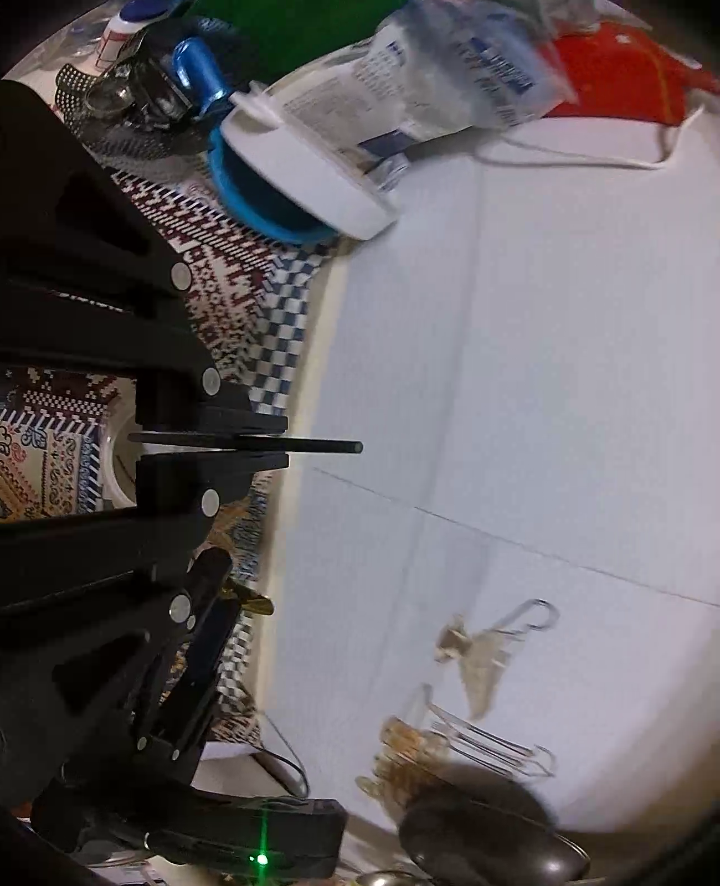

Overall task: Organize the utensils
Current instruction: 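Lower the spoon into the white cup and open the right tool while the left tool releases the stick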

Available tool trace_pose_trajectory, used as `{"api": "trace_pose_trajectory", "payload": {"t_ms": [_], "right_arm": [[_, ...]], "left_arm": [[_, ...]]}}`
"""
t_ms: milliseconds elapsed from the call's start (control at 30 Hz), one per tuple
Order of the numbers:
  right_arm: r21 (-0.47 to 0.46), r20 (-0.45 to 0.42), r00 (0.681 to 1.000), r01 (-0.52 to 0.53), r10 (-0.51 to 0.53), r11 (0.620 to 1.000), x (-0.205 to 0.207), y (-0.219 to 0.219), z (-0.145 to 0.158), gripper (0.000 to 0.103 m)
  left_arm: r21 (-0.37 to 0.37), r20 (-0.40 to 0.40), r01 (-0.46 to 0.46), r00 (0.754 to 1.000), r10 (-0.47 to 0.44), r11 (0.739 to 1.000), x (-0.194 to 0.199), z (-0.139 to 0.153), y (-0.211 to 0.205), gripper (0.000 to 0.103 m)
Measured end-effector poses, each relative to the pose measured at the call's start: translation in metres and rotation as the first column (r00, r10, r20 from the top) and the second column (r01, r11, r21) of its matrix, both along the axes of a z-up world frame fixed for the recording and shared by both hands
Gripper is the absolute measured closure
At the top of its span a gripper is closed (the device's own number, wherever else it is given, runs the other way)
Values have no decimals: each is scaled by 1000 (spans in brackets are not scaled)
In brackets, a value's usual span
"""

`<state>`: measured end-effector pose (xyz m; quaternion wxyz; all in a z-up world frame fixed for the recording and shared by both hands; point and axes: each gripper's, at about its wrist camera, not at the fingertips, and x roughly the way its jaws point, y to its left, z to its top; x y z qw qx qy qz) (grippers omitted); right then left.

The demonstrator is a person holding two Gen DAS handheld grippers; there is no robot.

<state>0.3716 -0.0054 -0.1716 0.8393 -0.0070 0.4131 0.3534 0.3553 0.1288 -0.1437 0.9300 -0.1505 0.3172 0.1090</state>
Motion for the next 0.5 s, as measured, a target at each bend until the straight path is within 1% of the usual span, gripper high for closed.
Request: {"api": "trace_pose_trajectory", "payload": {"t_ms": [67, 100, 167, 300, 400, 500], "right_arm": [[-14, -12, 1000, -7, 6, 1000, 1, 1, -5, 72], [-16, -18, 1000, -8, 7, 1000, 2, 2, -6, 72], [-19, -34, 999, -12, 11, 1000, 5, 2, -11, 72], [-36, -38, 999, -15, 14, 999, 6, 6, -15, 72], [-39, -43, 999, -24, 22, 999, 6, 7, -17, 72], [-47, -47, 999, -27, 25, 999, 8, 9, -16, 71]], "left_arm": [[-13, -34, 2, 999, -2, 1000, 5, -10, 1, 100], [-22, -63, -7, 998, 6, 1000, 9, -16, 3, 100], [-33, -95, -22, 995, 19, 999, 12, -23, 6, 100], [-47, -122, -36, 992, 30, 998, 14, -29, 10, 100], [-22, -139, -48, 989, 44, 999, 18, -29, 10, 100], [-24, -154, -49, 987, 44, 999, 19, -31, 12, 99]]}}
